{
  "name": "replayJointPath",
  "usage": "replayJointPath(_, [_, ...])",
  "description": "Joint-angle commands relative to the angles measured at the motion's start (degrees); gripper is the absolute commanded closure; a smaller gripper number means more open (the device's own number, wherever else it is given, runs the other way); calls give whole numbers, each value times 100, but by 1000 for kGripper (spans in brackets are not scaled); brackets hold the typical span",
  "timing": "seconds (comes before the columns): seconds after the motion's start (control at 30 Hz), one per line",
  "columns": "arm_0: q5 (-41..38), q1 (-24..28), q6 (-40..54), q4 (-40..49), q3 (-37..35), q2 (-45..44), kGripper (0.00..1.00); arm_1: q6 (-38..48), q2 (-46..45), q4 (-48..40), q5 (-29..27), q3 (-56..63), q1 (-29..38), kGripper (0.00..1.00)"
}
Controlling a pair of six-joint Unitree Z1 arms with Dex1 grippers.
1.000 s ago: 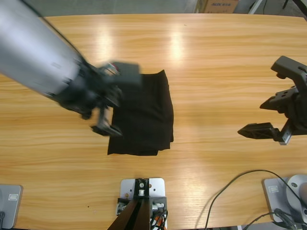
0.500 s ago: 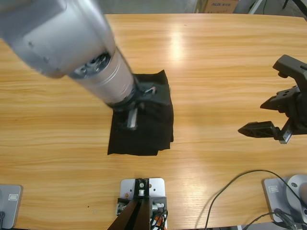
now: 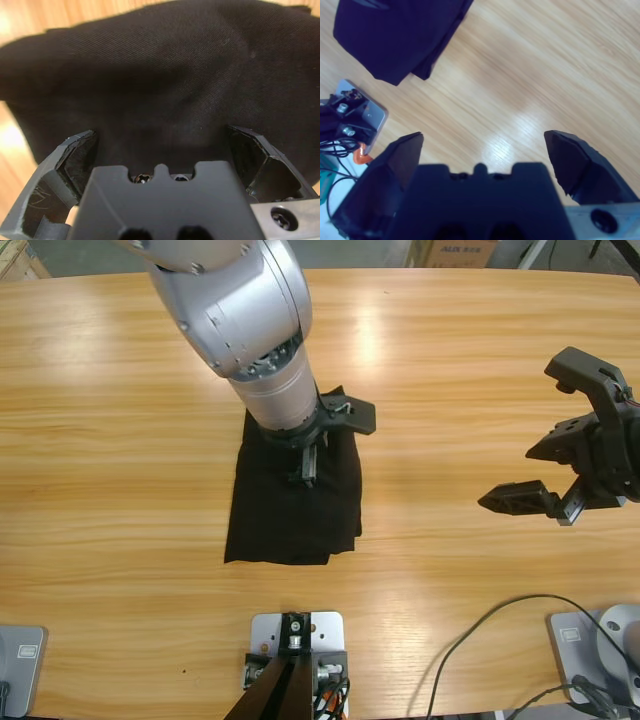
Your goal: Fold clothes
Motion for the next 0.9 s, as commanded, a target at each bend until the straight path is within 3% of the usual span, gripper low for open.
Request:
replayJointPath(0.03, [-193, 24, 71, 361, -162, 791, 4, 57, 237, -162, -70, -12, -43, 0])
replayJointPath(0.3, [-351, 26, -8, 488, -154, 1132, 9, 57, 301, -215, -228, 32, -43, 0])
replayJointPath(0.47, [-51, 314, -608, 499, -268, 1248, 4, 71, 279, -215, -270, 55, -52, 0])
replayJointPath(0.67, [-67, 1316, -1763, 499, -347, 1285, 4, 120, 279, -225, -289, 99, -52, 0])
replayJointPath(0.9, [-65, 2853, -3074, 499, -670, 1429, 4, 144, 366, -326, -291, 120, -89, 0])
